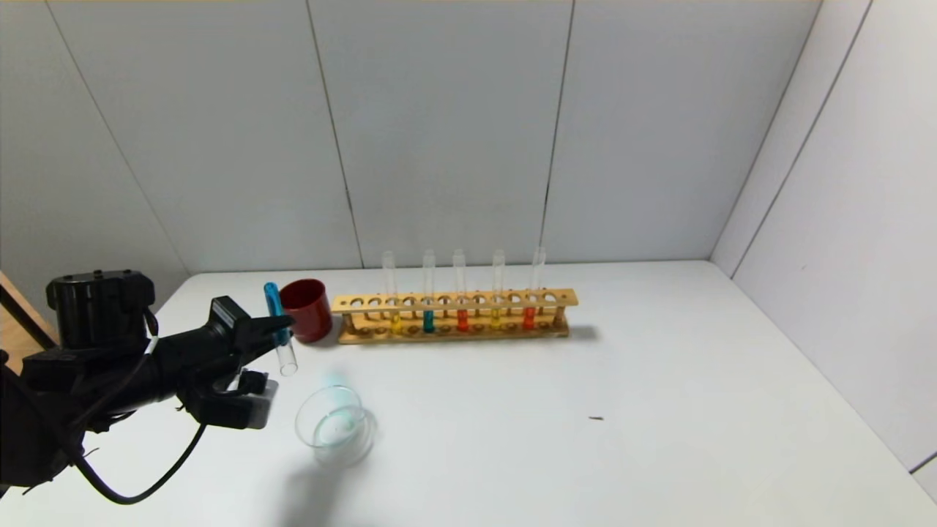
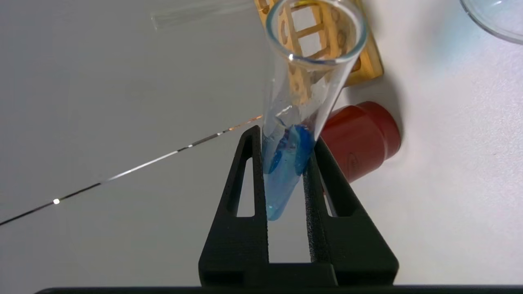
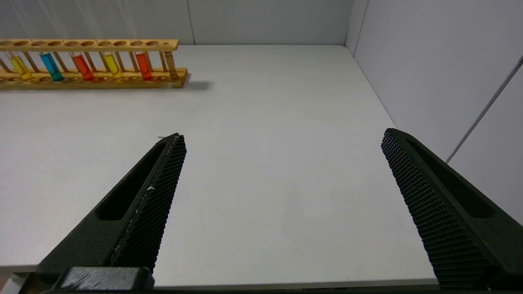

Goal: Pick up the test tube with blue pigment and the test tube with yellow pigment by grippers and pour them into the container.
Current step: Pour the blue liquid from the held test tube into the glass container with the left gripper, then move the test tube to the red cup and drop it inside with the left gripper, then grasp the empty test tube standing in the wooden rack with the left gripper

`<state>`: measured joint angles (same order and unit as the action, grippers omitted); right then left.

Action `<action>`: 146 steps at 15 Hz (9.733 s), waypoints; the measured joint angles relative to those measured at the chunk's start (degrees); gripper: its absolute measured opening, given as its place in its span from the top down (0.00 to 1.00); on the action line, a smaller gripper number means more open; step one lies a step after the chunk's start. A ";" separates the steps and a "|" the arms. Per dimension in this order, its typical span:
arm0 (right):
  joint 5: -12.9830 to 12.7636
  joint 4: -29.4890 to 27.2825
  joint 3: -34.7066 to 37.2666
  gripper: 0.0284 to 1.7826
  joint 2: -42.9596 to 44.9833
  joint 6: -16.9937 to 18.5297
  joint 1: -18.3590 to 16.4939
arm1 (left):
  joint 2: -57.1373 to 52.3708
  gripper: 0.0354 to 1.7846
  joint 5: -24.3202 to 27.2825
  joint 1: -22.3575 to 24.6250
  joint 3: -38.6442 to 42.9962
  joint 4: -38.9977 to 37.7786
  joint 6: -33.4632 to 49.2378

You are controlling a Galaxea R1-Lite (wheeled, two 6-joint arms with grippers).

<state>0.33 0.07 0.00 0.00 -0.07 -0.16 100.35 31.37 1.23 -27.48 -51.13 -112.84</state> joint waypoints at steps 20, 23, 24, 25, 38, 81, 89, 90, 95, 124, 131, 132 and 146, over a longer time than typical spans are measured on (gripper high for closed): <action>-0.02 0.00 0.00 0.02 0.00 0.00 -0.05 | 5.68 0.84 -0.12 -0.38 -4.63 -0.35 -9.98; -0.02 0.00 0.00 0.02 0.00 0.00 0.00 | 5.77 0.84 -0.12 -0.46 -4.83 -0.33 -10.34; -0.02 0.00 0.00 0.02 0.00 0.00 0.00 | 5.74 0.84 -0.15 -0.57 -4.96 -0.35 -10.45; -0.02 0.00 0.00 0.02 0.00 0.00 -0.02 | 5.73 0.84 -0.17 -0.72 -5.01 -0.33 -10.65; -0.02 0.00 0.00 0.02 0.00 0.00 0.00 | 4.30 0.84 0.11 -1.30 -6.19 -0.35 -16.93; -0.02 0.00 0.00 0.02 0.00 0.00 -0.02 | -22.16 0.84 -7.62 5.00 -30.40 52.18 97.46; -0.02 0.00 0.00 0.02 0.00 0.00 -0.02 | -14.32 0.84 -3.28 8.72 -34.04 51.53 100.28; -0.02 0.00 0.00 0.02 0.00 0.00 -0.02 | -12.92 0.84 -3.28 8.66 -35.26 51.48 100.30; -0.02 0.00 0.00 0.02 0.00 0.00 -0.02 | -4.38 0.84 -3.39 7.61 -41.27 49.09 100.13; -0.02 0.00 0.00 0.02 0.00 0.00 -0.02 | 24.72 0.84 -4.02 3.19 -57.91 43.34 100.00; -0.02 0.00 0.00 0.02 0.00 0.00 -0.02 | 26.27 0.84 -4.13 3.15 -58.10 43.39 99.94; -0.02 0.00 0.00 0.02 0.00 0.00 0.00 | 26.36 0.84 -4.14 3.15 -58.10 43.39 99.89; -0.02 0.00 0.00 0.02 0.00 0.00 -0.02 | 26.44 0.06 -4.17 3.06 -57.75 43.36 98.40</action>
<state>0.30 0.07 0.00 0.00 -0.07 -0.18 126.79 27.20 4.29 -85.22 -7.77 -14.43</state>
